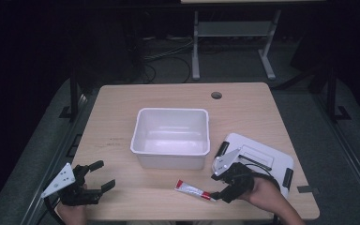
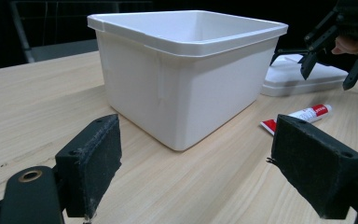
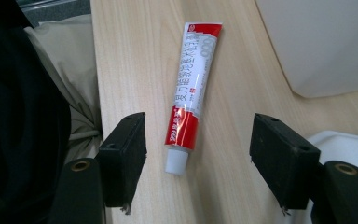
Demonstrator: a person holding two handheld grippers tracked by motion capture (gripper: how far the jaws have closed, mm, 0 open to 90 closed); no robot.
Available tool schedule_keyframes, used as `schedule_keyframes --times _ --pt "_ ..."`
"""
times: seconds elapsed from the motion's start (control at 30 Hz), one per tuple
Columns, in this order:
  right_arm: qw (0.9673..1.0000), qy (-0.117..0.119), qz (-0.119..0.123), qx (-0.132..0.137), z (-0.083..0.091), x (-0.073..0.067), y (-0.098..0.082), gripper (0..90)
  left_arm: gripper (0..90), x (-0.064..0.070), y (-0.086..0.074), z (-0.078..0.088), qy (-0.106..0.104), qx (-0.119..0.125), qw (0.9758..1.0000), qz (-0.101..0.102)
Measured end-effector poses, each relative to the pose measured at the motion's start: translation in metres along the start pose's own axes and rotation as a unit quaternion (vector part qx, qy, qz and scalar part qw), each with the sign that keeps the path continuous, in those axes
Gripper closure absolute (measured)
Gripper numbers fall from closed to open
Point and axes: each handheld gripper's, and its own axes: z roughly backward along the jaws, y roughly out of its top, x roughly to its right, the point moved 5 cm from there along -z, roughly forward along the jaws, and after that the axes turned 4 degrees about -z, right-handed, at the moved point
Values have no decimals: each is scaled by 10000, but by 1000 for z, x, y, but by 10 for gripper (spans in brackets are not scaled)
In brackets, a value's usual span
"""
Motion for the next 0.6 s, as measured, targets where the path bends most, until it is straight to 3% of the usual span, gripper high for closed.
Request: schedule_keyframes --times 0.6 --pt "9998 143 66 -132 -25 -5 5 344 157 0 0 1 1 21 10000 -4"
